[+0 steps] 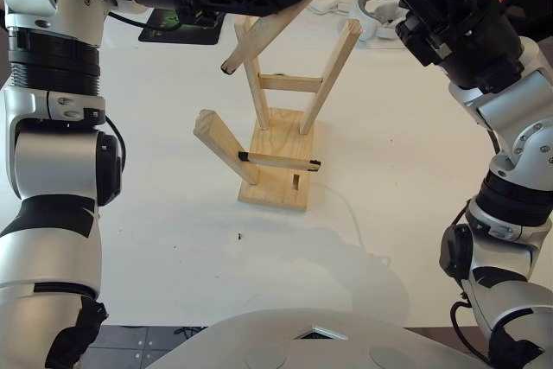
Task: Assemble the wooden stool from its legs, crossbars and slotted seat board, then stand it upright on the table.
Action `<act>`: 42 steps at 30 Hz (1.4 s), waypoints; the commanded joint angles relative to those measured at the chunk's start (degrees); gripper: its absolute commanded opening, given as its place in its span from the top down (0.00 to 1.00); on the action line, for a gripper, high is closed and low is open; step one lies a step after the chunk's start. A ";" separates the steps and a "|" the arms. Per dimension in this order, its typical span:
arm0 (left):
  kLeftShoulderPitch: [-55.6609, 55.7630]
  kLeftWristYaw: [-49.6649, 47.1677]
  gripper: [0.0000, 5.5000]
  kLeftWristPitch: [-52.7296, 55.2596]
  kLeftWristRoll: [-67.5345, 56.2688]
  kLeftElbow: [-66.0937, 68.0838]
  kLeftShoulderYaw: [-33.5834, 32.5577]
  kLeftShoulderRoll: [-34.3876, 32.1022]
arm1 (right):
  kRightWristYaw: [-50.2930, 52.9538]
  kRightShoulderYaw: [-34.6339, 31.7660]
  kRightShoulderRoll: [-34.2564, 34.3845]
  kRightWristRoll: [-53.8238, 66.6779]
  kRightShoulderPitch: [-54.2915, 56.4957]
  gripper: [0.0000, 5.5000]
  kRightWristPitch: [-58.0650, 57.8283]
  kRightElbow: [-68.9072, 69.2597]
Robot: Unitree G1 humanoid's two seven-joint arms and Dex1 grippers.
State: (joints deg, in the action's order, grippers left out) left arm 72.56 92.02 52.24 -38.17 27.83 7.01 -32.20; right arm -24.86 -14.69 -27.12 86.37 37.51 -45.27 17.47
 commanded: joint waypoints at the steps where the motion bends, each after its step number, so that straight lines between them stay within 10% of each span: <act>1: 0.62 0.43 0.63 -0.30 -0.45 -1.00 1.53 -1.69 | -0.55 -1.84 -1.40 1.78 2.59 0.31 -0.04 -1.32; 14: 0.65 0.46 0.63 -2.26 -1.33 -0.12 4.59 -4.15 | 3.59 -0.58 -0.80 5.29 -0.74 0.31 -0.15 5.30; 26: 0.78 0.47 0.63 -3.46 -3.69 0.18 7.83 -6.26 | 10.77 5.29 1.35 4.84 -3.82 0.61 3.68 13.94; 36: 1.01 0.14 0.63 -9.23 -0.99 2.67 6.87 -5.73 | 7.91 7.04 1.48 0.87 -3.32 0.62 5.34 10.06; 42: 2.39 -2.66 0.45 -10.11 0.92 6.10 2.65 -3.87 | 9.19 7.90 3.59 -3.71 -4.91 0.62 7.86 11.49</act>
State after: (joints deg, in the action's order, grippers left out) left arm 73.29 91.88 41.88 -39.26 32.86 11.29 -36.51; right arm -14.42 -8.18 -25.24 82.55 32.58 -37.59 26.16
